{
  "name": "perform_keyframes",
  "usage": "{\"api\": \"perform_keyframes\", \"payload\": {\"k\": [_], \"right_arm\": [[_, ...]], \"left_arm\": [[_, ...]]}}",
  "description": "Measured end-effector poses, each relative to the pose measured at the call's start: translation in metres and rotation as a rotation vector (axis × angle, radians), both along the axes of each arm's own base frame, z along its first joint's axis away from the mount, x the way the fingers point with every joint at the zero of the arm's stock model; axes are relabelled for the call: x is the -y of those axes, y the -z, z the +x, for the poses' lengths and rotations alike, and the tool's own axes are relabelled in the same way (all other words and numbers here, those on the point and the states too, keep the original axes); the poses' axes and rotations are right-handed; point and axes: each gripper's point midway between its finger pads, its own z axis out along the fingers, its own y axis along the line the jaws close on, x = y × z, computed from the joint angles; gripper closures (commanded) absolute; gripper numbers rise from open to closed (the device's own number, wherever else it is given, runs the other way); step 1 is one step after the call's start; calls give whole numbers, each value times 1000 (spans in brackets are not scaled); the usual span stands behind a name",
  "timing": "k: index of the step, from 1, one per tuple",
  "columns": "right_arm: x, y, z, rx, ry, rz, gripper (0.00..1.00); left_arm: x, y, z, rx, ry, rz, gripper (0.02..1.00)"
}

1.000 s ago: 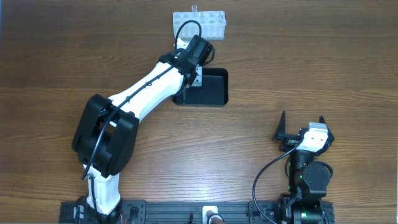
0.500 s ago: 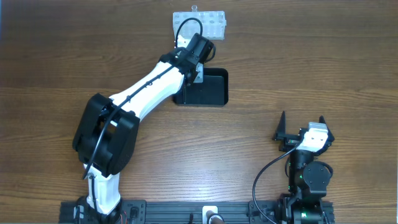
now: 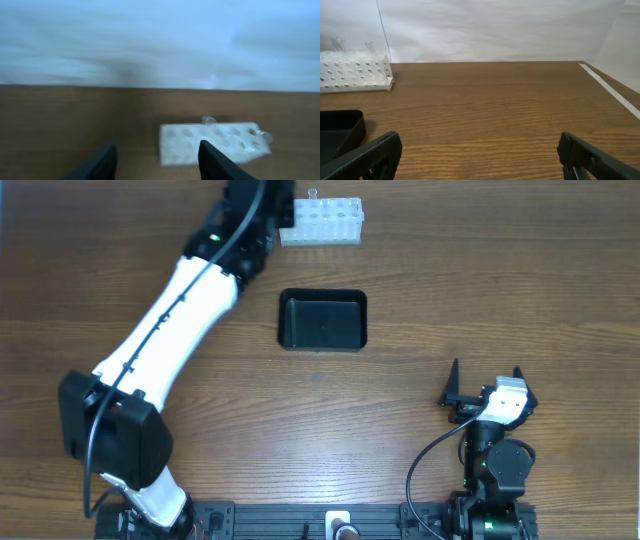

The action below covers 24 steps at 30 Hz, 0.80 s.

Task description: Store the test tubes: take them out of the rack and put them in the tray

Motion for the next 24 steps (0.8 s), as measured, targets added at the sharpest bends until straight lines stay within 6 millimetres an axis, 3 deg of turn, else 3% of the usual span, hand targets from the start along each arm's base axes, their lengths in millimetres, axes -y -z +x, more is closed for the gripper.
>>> {"api": "perform_keyframes", "payload": {"k": [4,8,16,21,24], "right_arm": [[0,0,0,0,0,0,9],[0,0,0,0,0,0,9],[0,0,0,0,0,-1,7],[0,0,0,0,0,0,9],[0,0,0,0,0,0,9]], "left_arm": [[-11,-6,25,63,93,-16,465],[-3,2,41,99,220,-24,457],[39,64,56,53,420,-63,443],[50,102,59,4,471,-82,443],[52,107,60,5,482,-87,437]]}}
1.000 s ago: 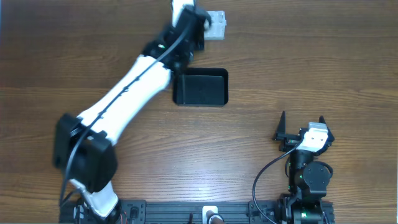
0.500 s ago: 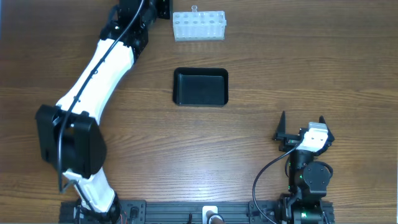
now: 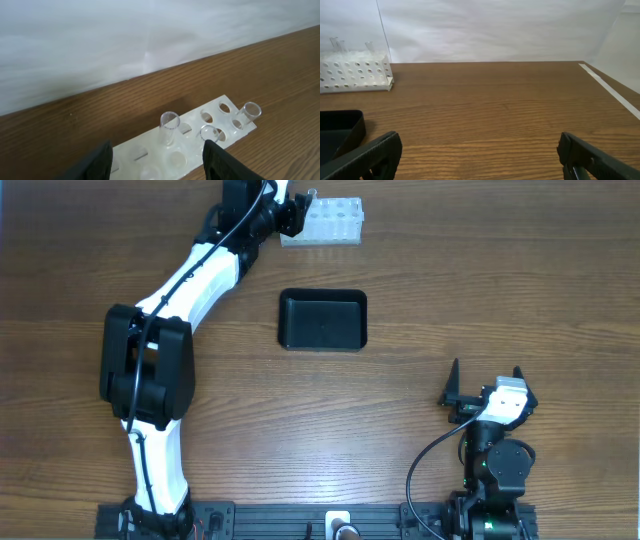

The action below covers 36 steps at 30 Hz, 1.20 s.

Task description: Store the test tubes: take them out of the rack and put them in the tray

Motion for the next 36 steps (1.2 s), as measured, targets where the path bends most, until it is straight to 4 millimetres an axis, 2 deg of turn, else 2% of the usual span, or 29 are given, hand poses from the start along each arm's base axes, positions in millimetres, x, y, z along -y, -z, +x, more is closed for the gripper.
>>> {"api": "perform_keyframes", "payload": {"k": [5,14,22,26,36], "right_arm": [[0,0,0,0,0,-1,7],[0,0,0,0,0,0,7],[0,0,0,0,0,0,9],[0,0,0,0,0,0,9],[0,0,0,0,0,0,9]], "left_arm": [[7,-9,3,44,14,-17,419],[13,-12,2,65,33,-9,408],[15,-18,7,109,35,-15,318],[16,-8,11,117,36,-15,290],[15,15,19,114,20,-7,292]]}}
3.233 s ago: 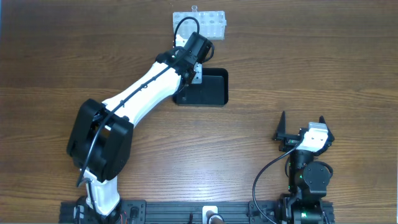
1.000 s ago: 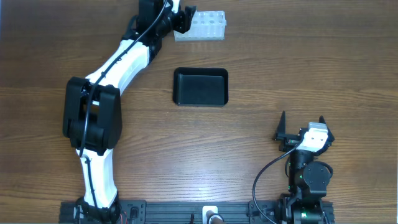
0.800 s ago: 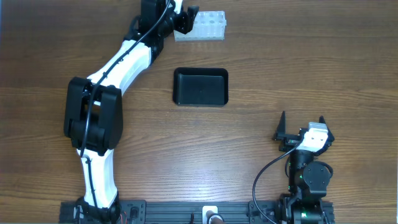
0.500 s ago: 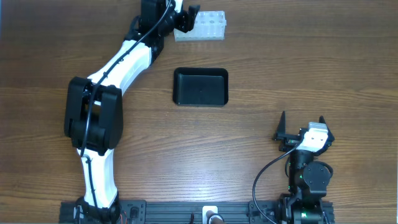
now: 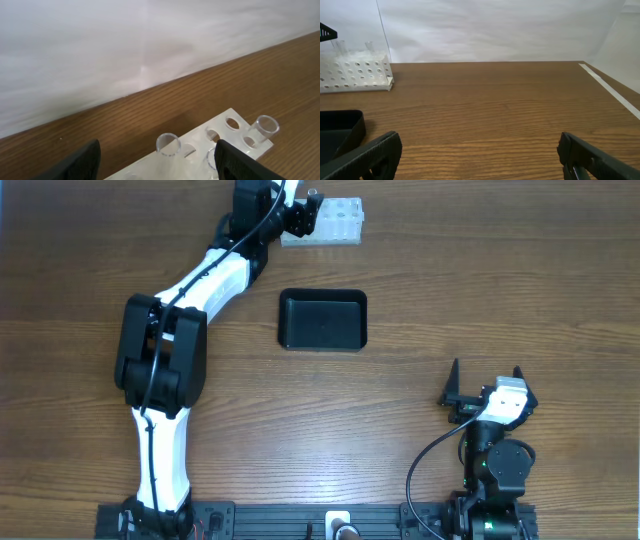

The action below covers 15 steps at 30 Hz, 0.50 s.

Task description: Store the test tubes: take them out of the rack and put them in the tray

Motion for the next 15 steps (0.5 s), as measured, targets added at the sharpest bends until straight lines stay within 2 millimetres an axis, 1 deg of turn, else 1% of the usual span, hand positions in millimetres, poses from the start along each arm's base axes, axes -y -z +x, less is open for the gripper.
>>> {"api": "perform_keyframes", "payload": {"k": [15], "right_arm": [[0,0,0,0,0,0,7]], "left_arm": [[-2,-3,4,23,-23,3,301]]}}
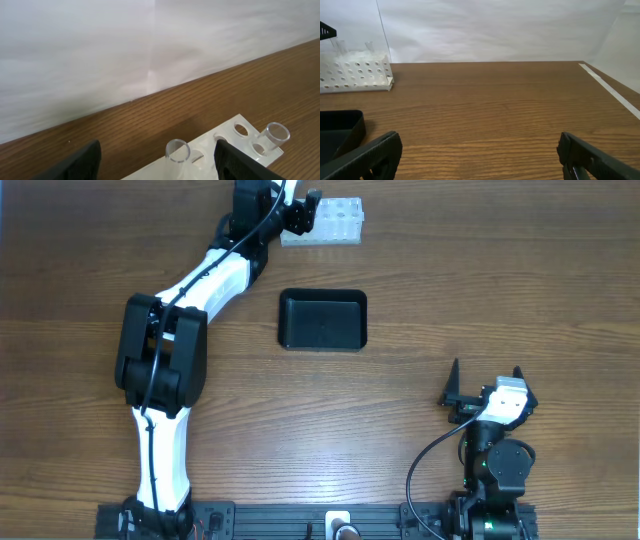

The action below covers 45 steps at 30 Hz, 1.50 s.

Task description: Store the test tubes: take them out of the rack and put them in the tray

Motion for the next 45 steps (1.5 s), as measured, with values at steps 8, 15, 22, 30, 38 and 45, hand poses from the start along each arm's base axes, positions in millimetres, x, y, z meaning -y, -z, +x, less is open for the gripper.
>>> {"api": "perform_keyframes", "payload": {"k": [8,15,22,30,38,45], "right_arm": [[0,0,0,0,0,-1,9],[0,0,0,0,0,0,9],[0,0,0,0,0,0,9],[0,0,0,0,0,-1,7],[0,0,0,0,0,0,9],[0,0,0,0,0,0,7]], "left_arm": [[8,-6,2,45,3,-11,345],[18,10,2,39,17,-10,395],[18,9,4,41,17,-10,439],[15,9,5,42,1,-5,443],[14,9,6,43,-5,-3,463],[14,9,6,44,-6,-3,465]]}}
